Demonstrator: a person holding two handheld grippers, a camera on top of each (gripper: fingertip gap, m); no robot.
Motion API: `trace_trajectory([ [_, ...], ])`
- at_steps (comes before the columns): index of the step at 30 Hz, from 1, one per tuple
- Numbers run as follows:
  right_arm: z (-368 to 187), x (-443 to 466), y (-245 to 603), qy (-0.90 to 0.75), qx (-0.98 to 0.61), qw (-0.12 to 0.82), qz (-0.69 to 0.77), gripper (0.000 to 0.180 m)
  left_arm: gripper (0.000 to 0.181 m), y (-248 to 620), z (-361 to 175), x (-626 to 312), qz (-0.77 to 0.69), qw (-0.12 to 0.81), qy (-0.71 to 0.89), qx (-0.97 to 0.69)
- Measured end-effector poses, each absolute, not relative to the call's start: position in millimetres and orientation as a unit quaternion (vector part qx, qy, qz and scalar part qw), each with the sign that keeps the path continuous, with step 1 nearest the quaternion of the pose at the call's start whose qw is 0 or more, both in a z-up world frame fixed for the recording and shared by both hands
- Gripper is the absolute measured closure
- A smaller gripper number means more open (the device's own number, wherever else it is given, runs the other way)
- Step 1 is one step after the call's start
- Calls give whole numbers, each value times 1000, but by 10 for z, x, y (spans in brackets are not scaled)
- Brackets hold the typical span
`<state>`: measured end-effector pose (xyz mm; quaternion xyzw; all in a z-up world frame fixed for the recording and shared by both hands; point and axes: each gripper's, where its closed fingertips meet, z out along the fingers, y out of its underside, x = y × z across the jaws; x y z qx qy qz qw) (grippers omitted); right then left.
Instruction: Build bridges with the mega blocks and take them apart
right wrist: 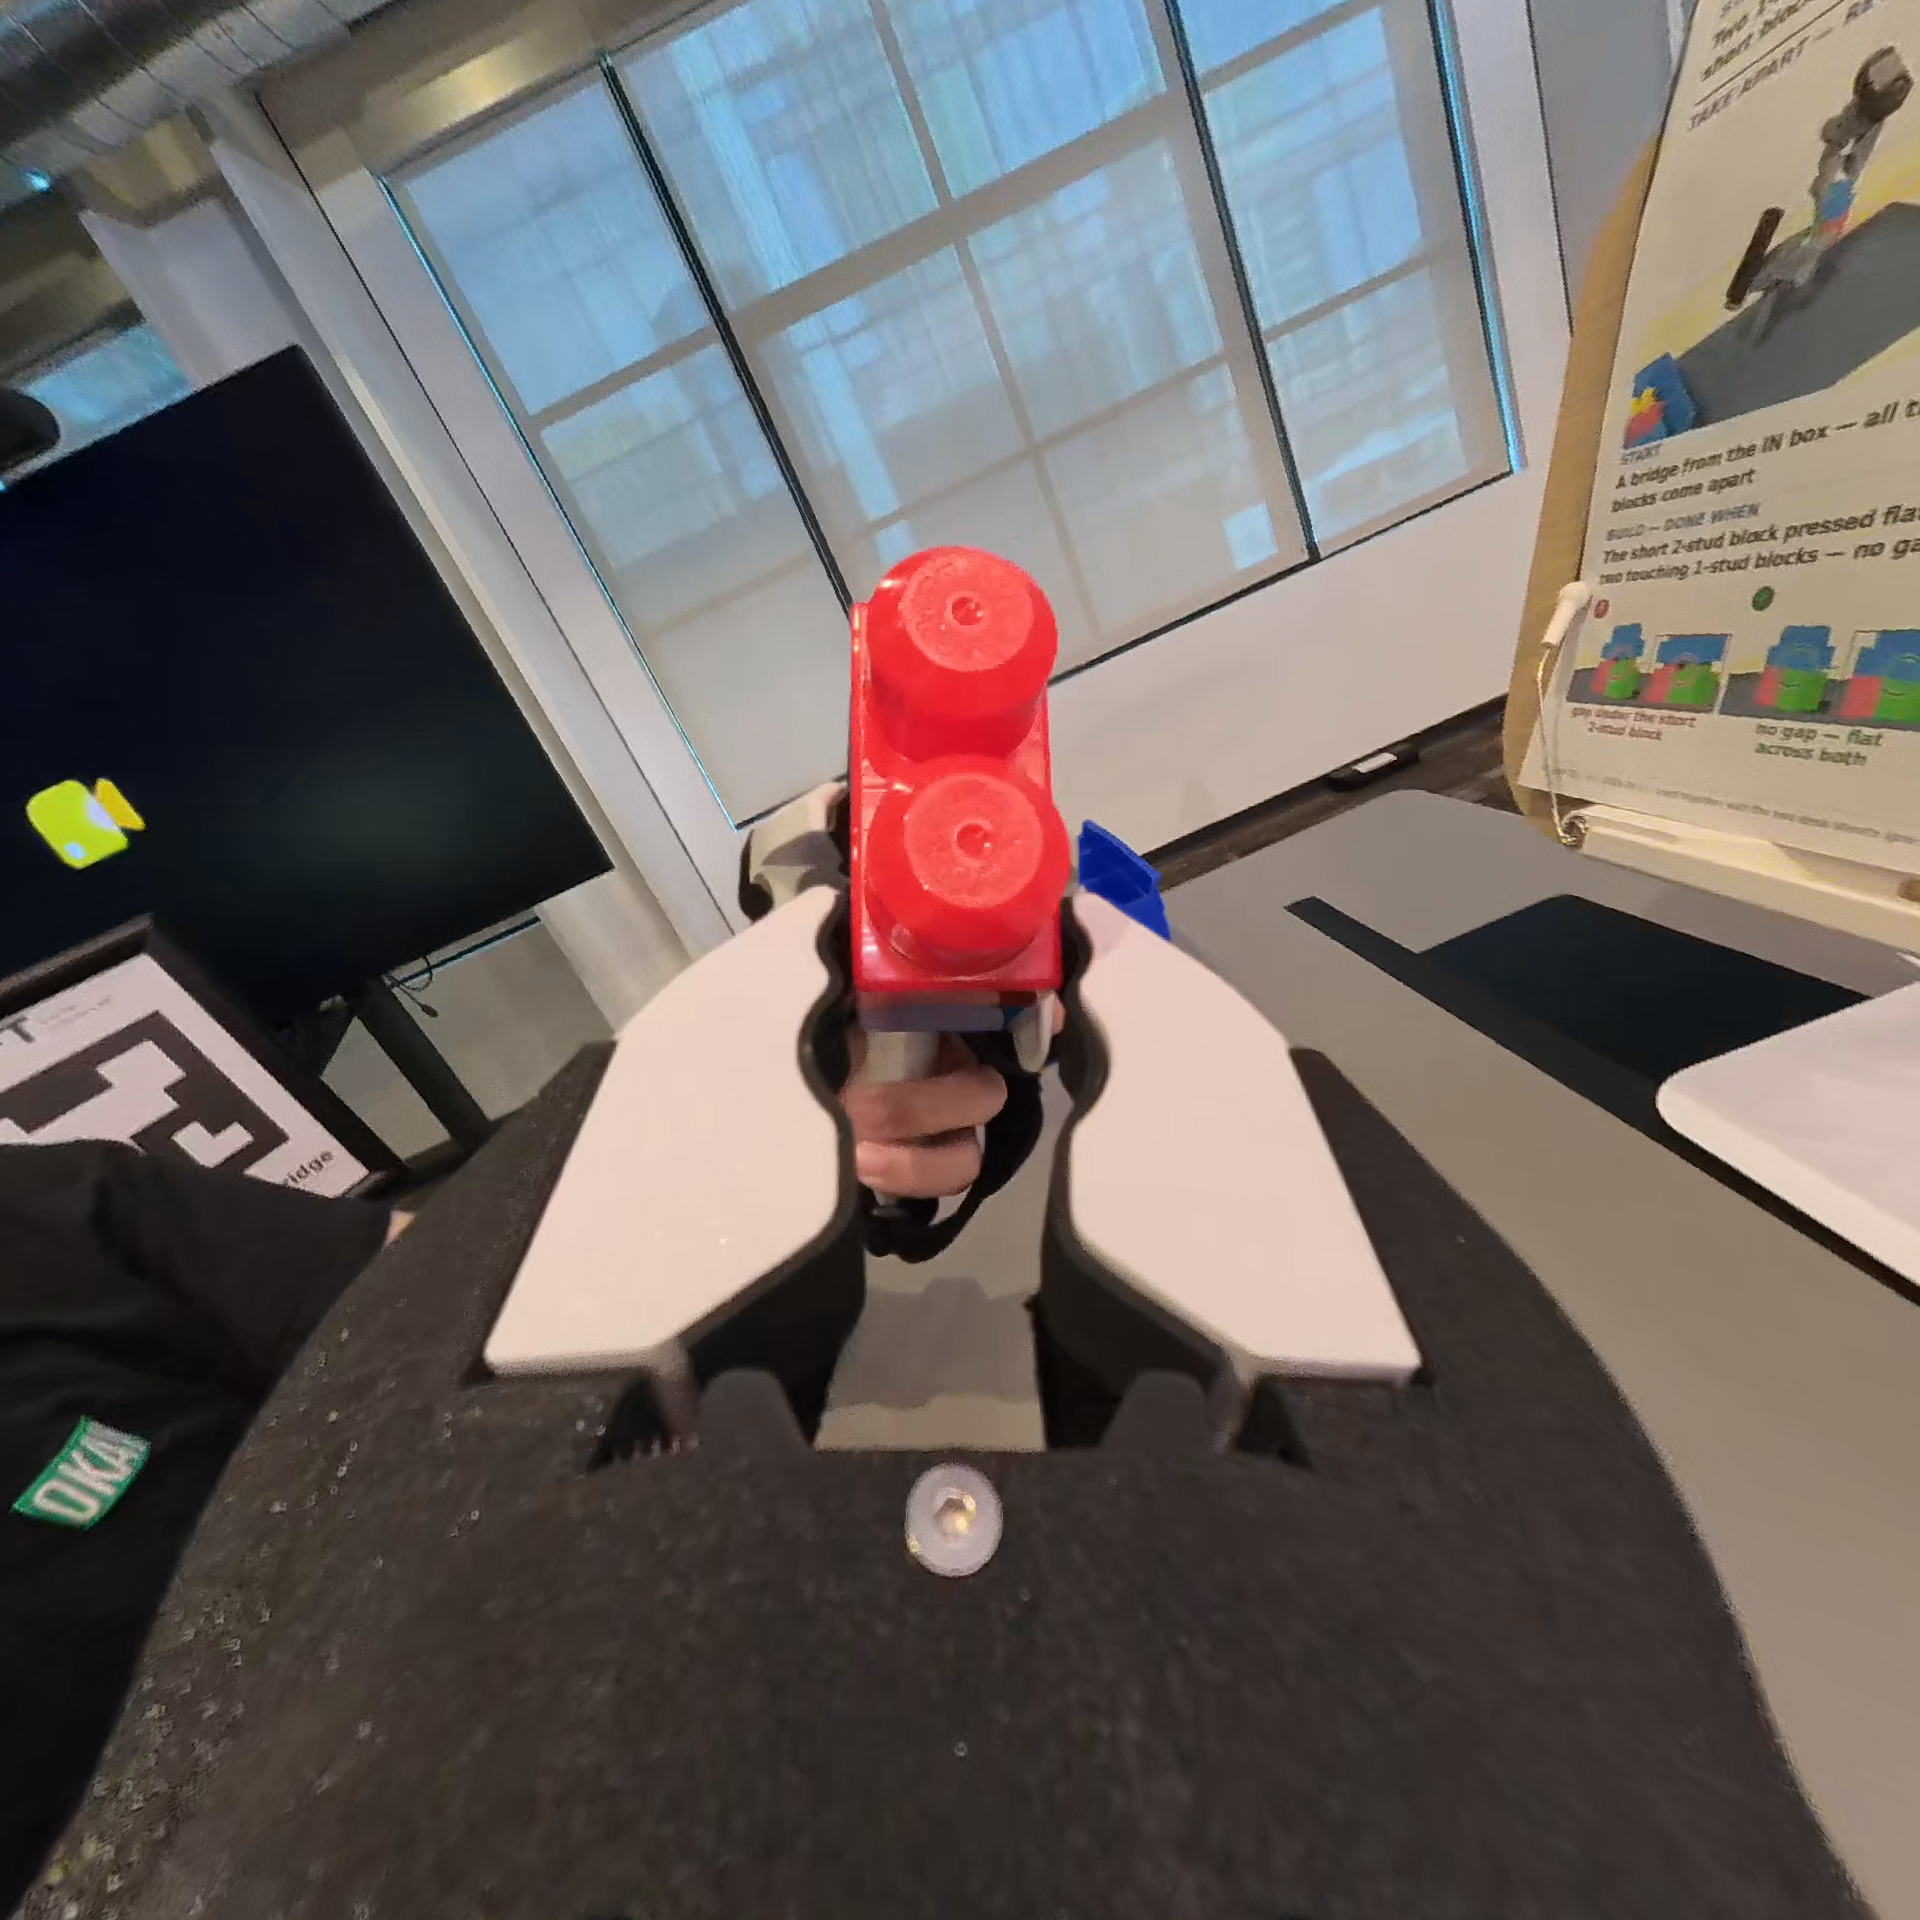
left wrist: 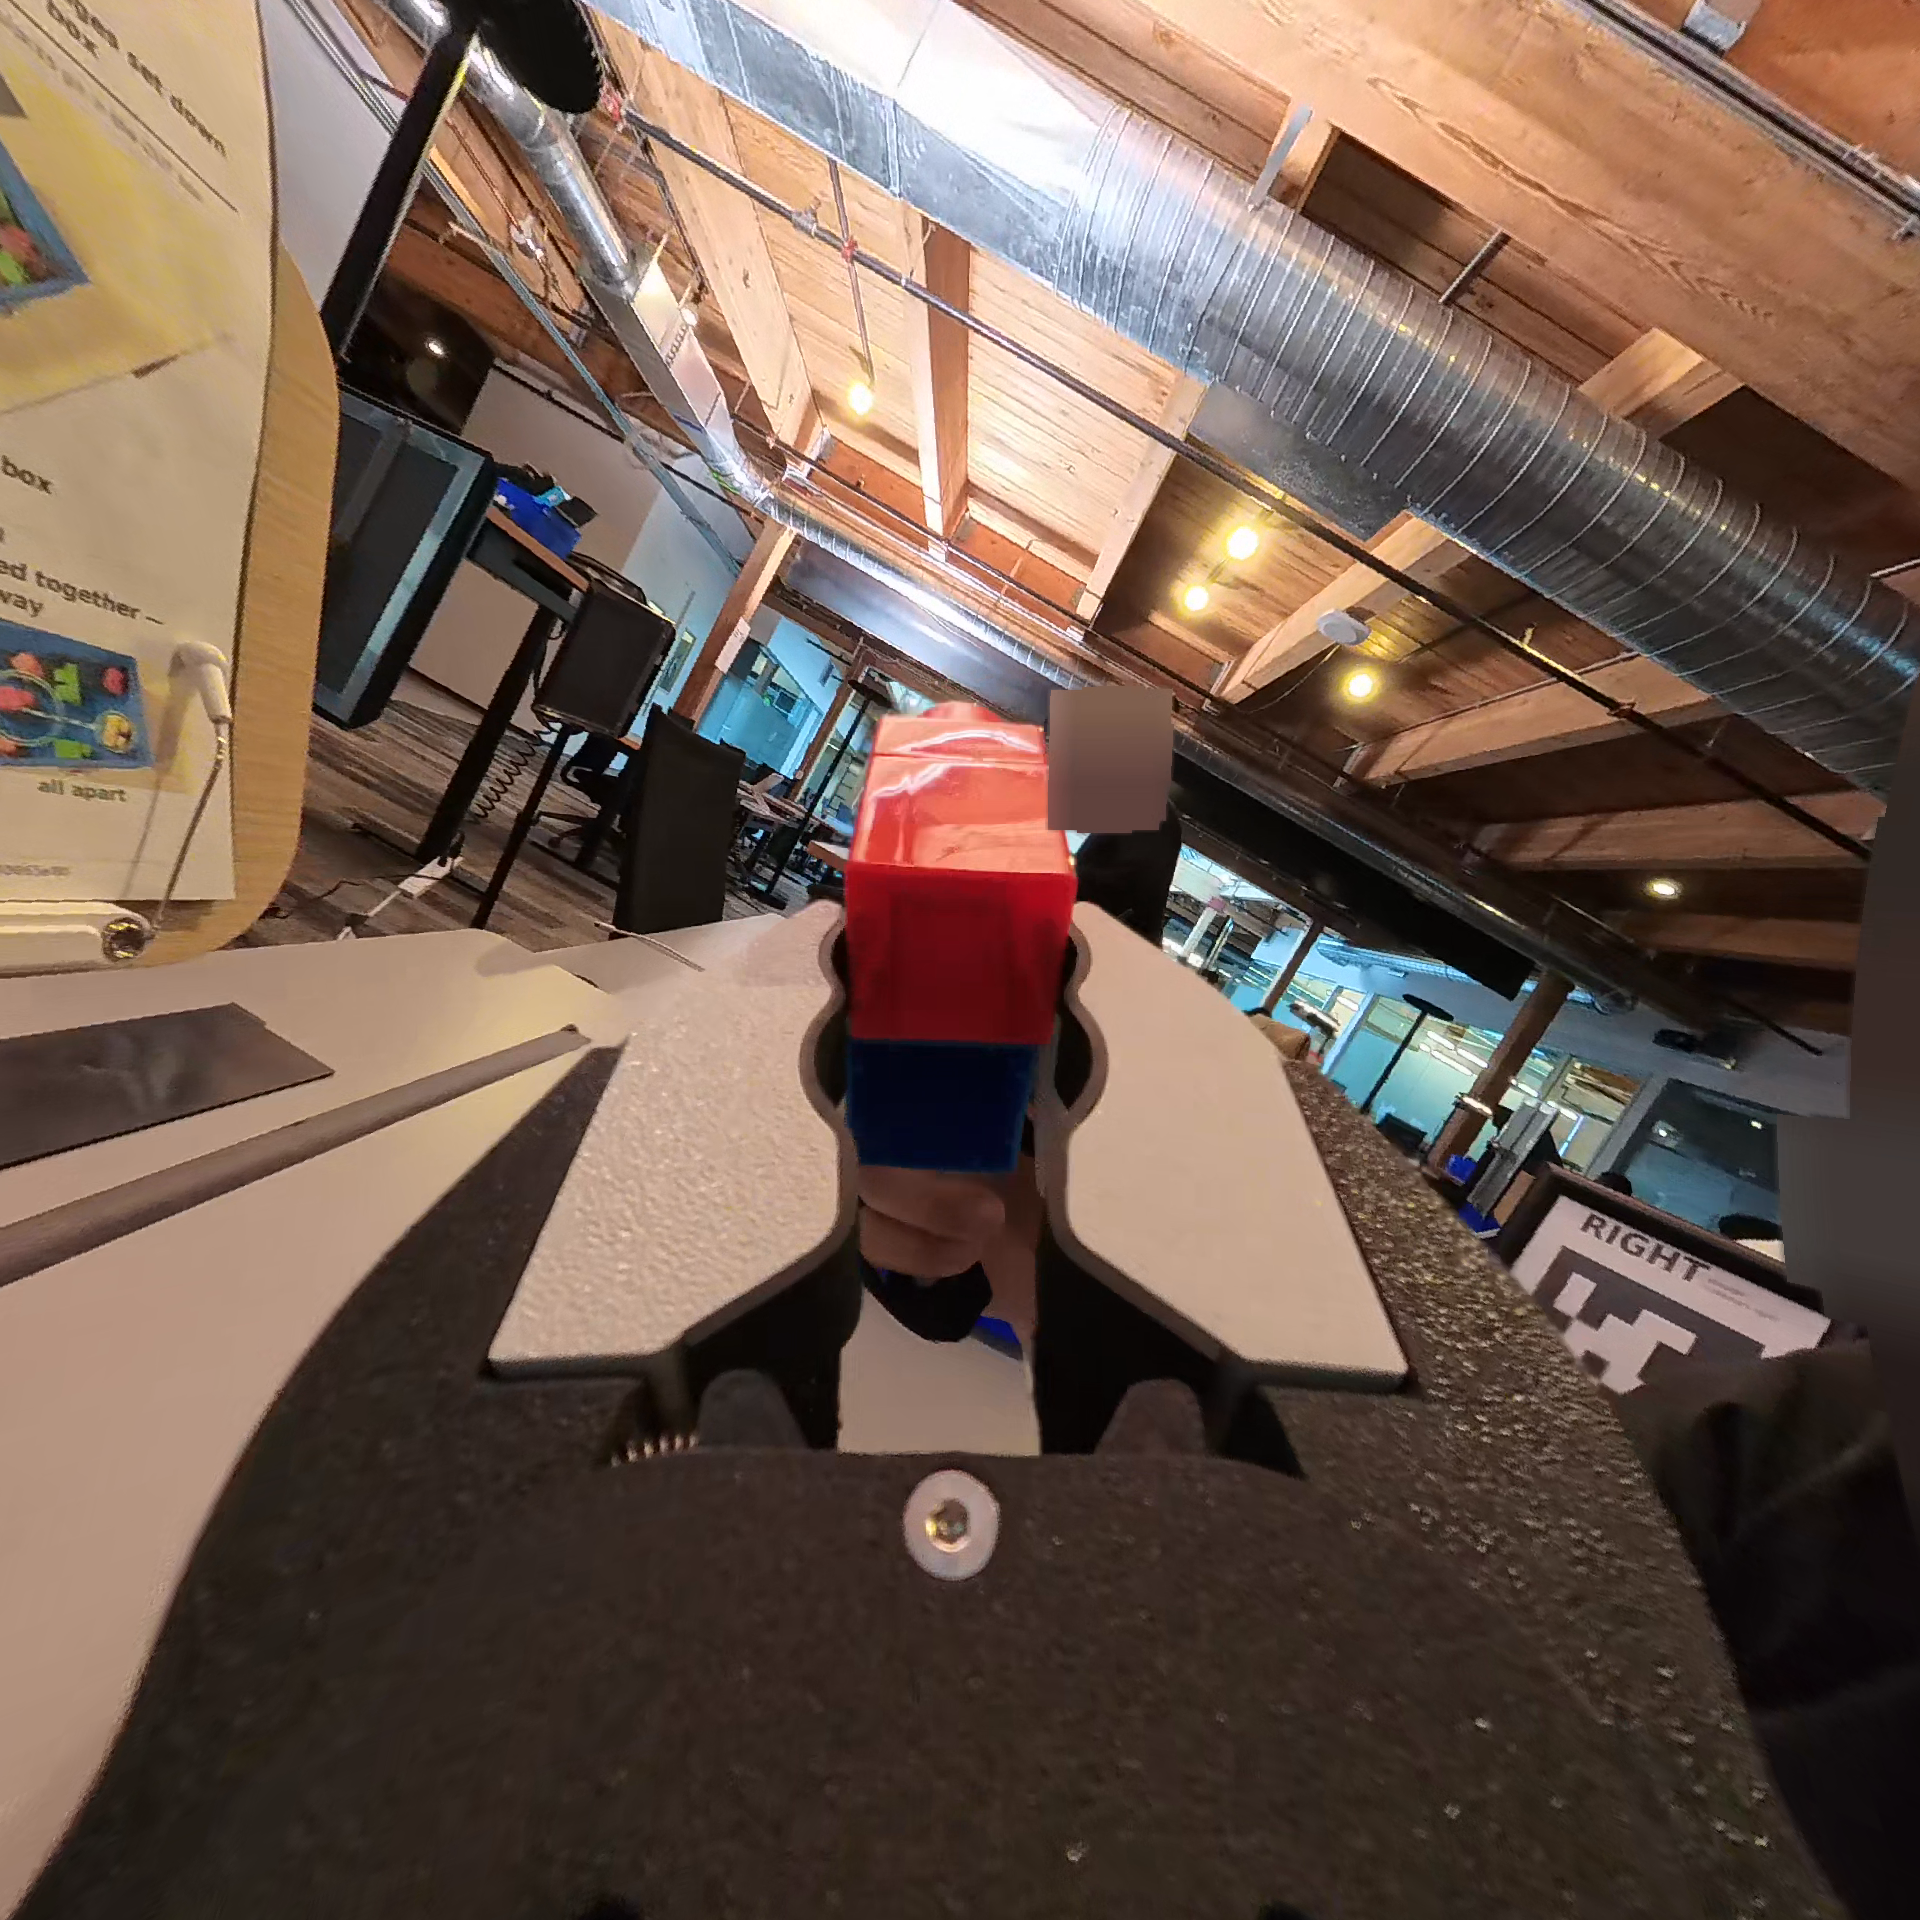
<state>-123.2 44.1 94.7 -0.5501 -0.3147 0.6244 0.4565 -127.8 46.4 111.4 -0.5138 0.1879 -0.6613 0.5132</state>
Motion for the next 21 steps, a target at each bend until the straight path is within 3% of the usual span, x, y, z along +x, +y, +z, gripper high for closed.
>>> trace_trajectory([
  [4, 954, -1169, 456, -360, -555, 518, 543, 143, 120, 485, 1090, -1271, -657, 494, 205, -531],
  [8, 1076, -1010, 453, -414, -527, 629, 393, 143, 120, 529, 1217, -1548, -662, 505, 201, -517],
  [13, 1215, -988, 175, -526, -421, 731, 105, 143, 127, 499, 1352, -1830, -646, 524, 218, -511],
  [21, 924, -1215, -681, -686, -198, 686, -138, 144, 131, 446, 1523, -2016, -644, 545, 217, -492],
])
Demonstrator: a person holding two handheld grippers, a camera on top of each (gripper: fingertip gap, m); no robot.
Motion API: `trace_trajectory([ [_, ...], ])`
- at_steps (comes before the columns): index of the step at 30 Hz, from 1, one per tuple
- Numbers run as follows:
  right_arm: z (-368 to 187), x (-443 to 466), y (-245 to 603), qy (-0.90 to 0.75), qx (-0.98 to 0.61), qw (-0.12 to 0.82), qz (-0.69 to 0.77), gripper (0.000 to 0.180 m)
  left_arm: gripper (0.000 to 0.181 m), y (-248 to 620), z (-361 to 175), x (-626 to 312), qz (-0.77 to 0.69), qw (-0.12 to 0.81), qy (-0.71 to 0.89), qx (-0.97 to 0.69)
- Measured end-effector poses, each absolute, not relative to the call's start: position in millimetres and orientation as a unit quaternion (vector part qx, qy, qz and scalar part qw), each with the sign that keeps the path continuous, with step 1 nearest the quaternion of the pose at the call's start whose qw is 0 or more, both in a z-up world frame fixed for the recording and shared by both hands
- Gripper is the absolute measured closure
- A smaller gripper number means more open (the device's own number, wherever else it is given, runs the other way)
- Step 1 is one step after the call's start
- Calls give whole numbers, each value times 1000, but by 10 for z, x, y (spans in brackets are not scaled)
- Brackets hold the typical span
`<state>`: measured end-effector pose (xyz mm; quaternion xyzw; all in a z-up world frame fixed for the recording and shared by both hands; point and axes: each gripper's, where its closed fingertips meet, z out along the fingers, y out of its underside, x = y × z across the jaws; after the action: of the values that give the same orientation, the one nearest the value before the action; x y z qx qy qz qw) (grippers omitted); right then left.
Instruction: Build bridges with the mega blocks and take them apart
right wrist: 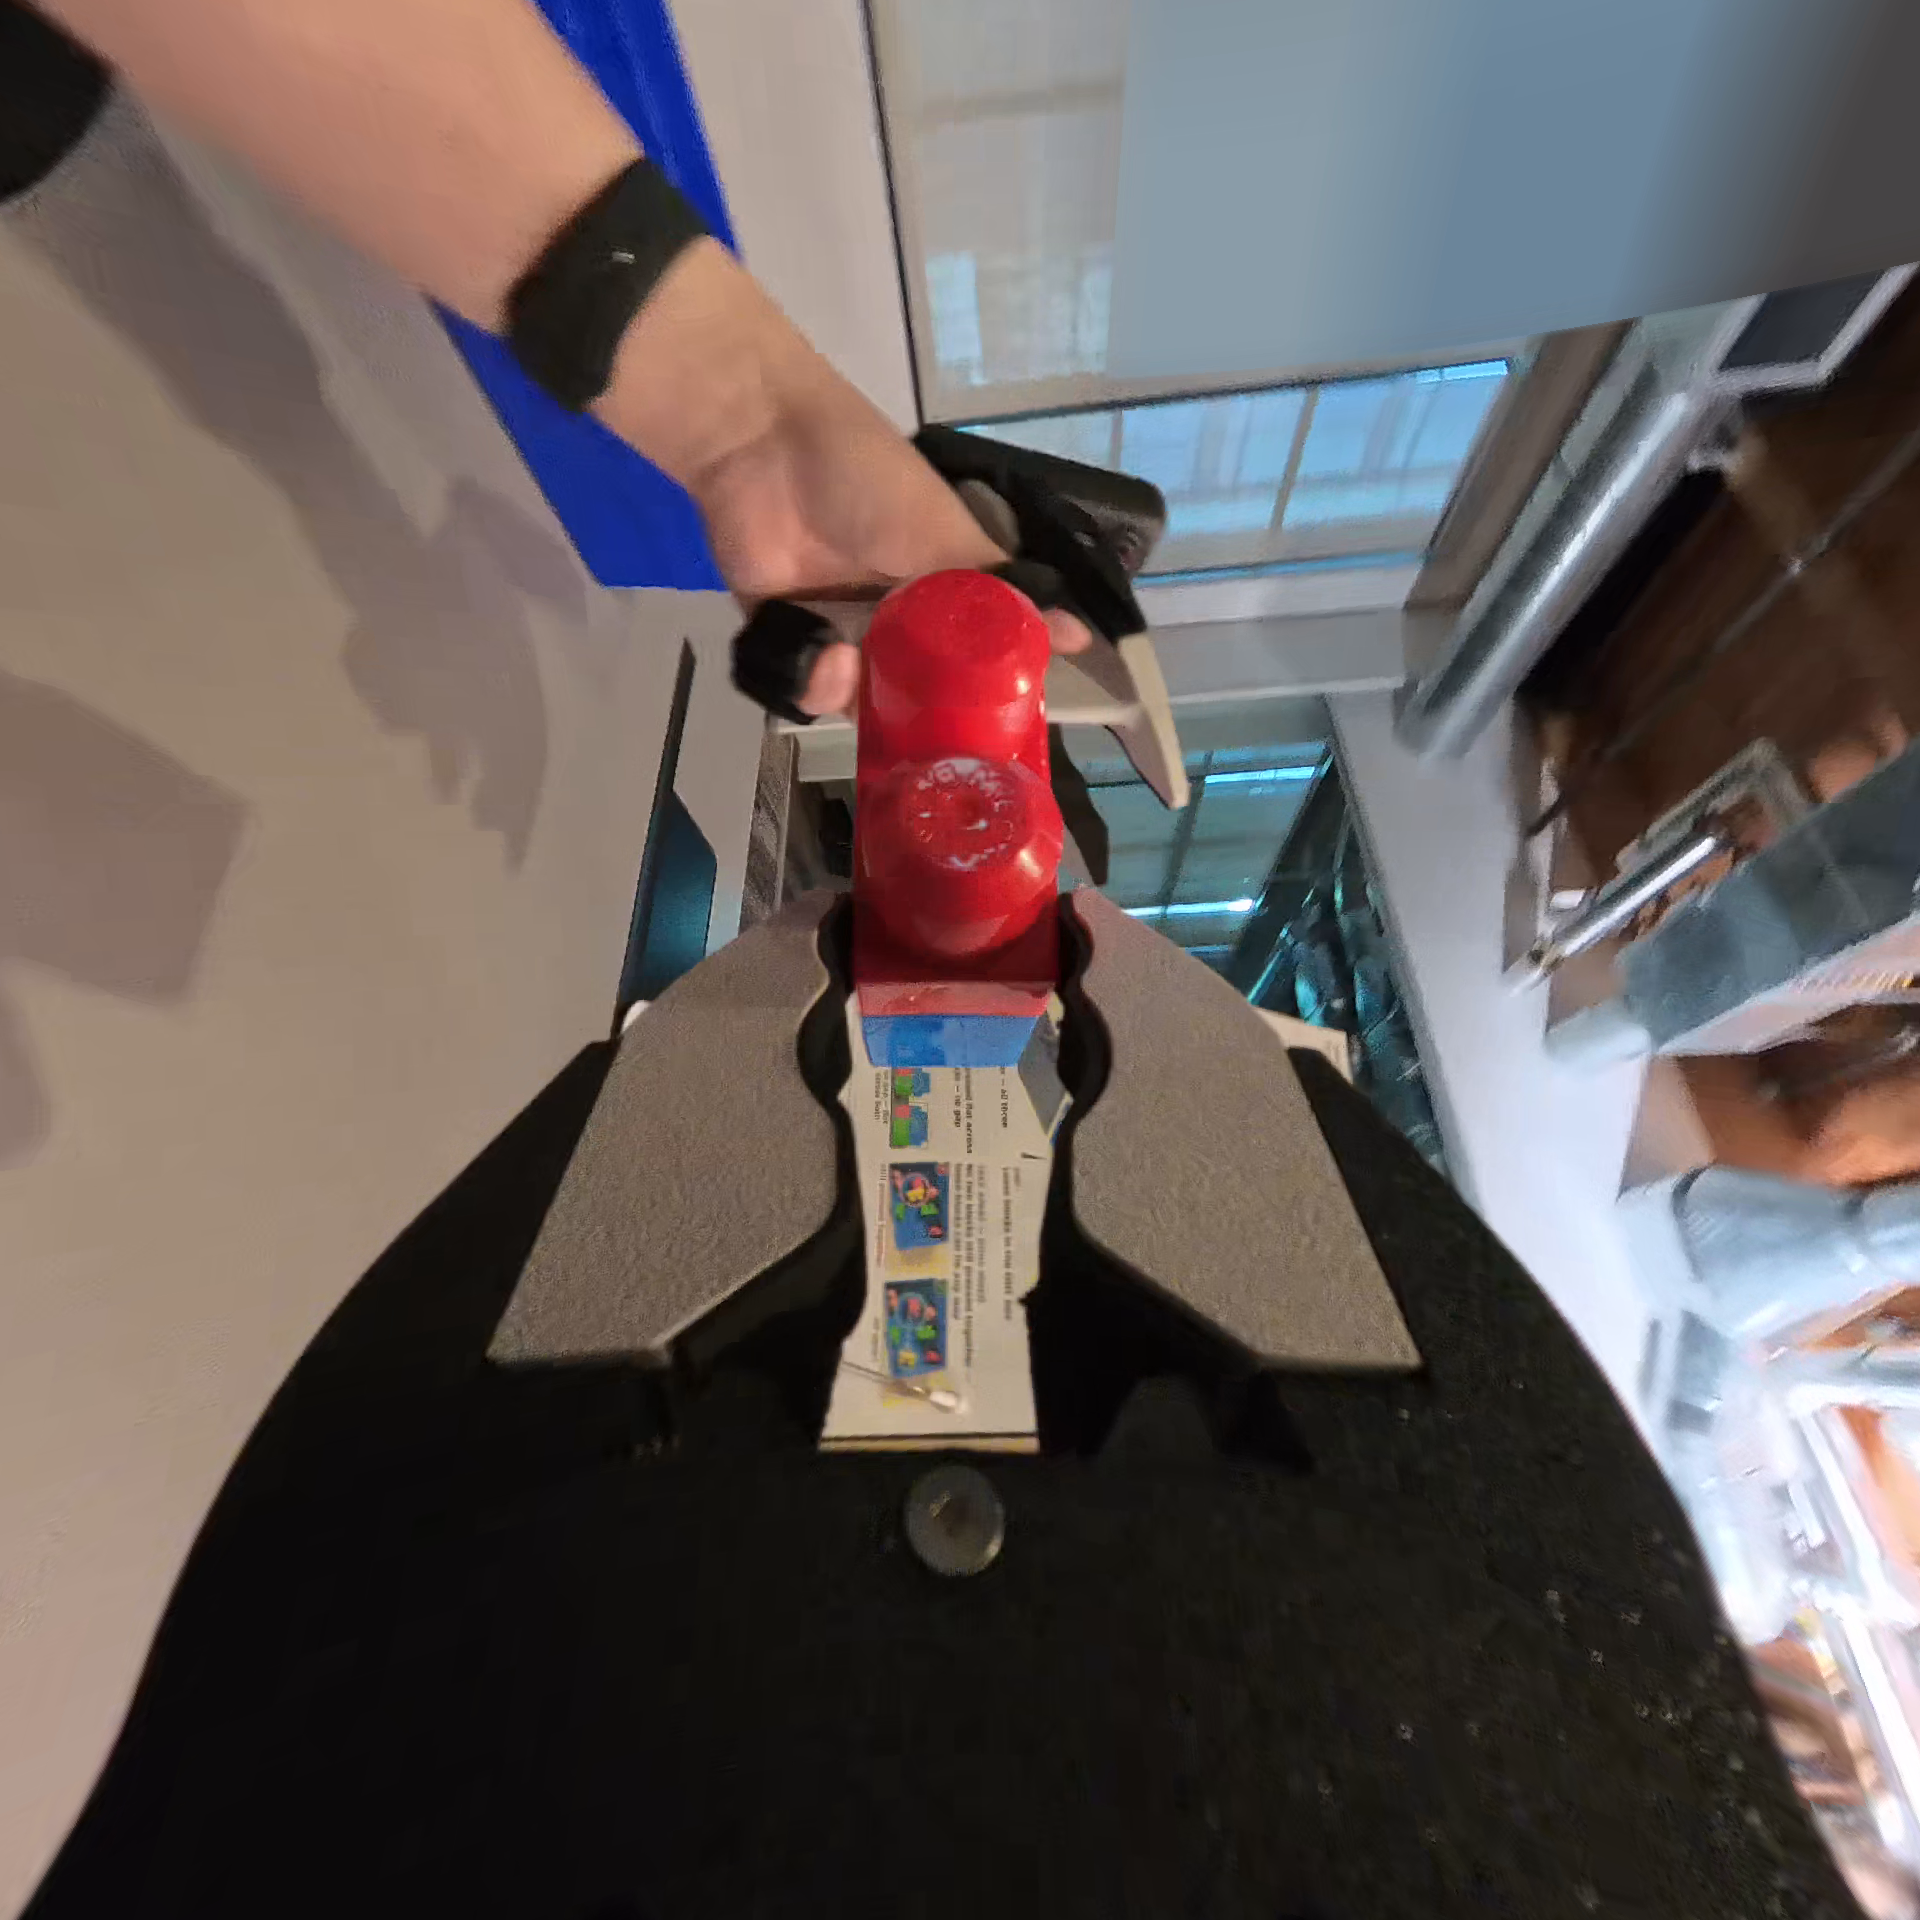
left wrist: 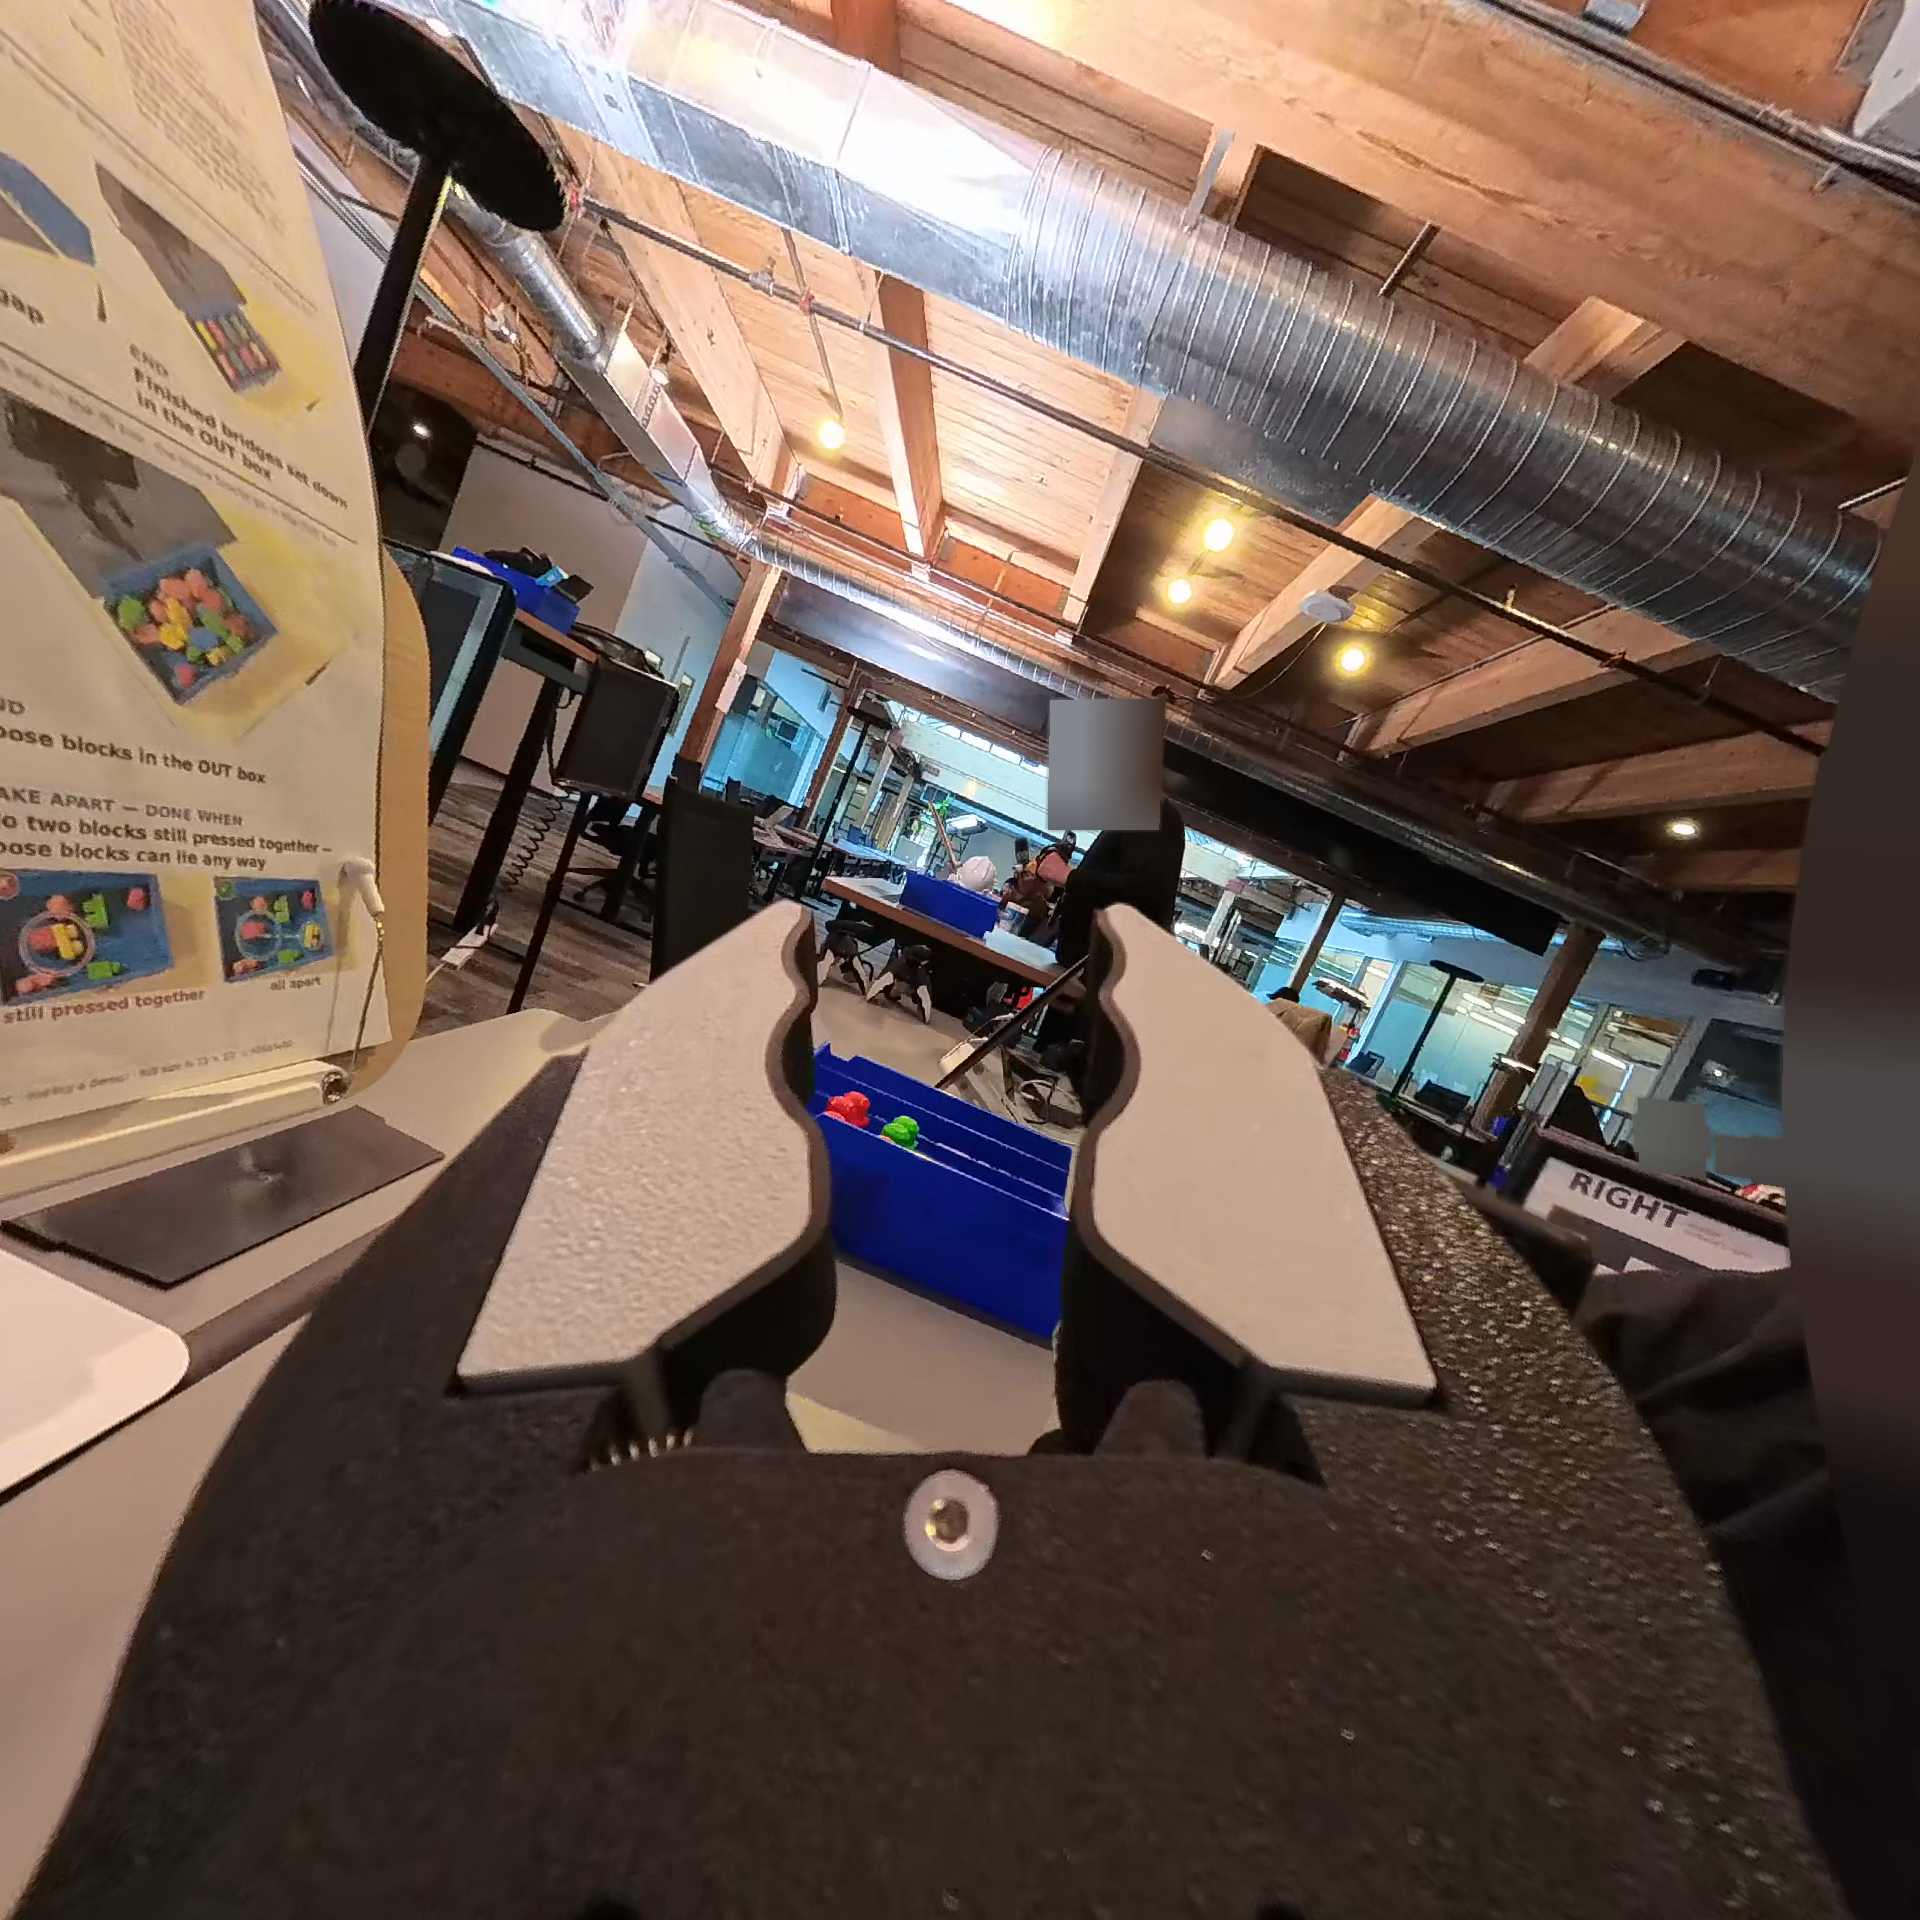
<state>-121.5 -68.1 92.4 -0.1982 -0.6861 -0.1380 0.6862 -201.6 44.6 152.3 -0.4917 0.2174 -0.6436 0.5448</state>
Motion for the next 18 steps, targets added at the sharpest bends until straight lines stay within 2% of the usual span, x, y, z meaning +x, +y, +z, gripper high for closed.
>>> trace_trajectory([
  [12, 627, -728, -946, -708, -189, 645, -216, 143, 132, 406, 1518, -1939, -651, 536, 222, -490],
  [15, 665, -476, -890, -692, -272, 647, -167, 143, 132, 395, 1506, -1901, -654, 530, 225, -491],
  [18, 899, 215, -670, -643, -422, 632, -92, 143, 132, 371, 1513, -1879, -663, 522, 226, -487],
])
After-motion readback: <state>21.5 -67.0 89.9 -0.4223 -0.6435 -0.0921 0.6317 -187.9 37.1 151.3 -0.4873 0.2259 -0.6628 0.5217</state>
